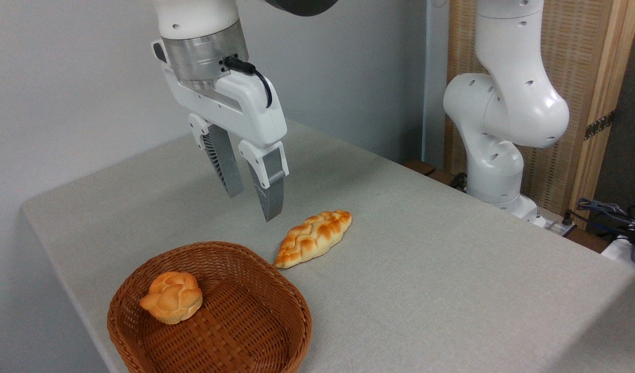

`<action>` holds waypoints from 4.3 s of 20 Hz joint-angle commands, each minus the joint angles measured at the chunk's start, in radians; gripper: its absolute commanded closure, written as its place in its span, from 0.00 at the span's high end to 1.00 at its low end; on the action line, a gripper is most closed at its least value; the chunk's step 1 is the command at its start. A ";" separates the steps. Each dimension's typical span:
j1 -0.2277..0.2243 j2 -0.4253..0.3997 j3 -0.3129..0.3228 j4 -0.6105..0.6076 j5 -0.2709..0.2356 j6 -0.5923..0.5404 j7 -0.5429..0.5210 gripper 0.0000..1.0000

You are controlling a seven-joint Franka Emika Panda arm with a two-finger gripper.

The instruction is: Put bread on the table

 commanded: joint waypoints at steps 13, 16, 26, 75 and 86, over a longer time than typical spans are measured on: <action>0.004 -0.012 0.002 -0.004 -0.018 0.006 0.007 1.00; 0.004 -0.012 0.002 -0.006 -0.018 0.014 0.007 1.00; 0.004 -0.012 0.002 -0.006 -0.018 0.014 0.007 1.00; -0.005 0.169 -0.128 -0.280 -0.001 0.811 0.191 1.00; -0.003 0.181 -0.130 -0.282 0.039 0.825 0.242 0.42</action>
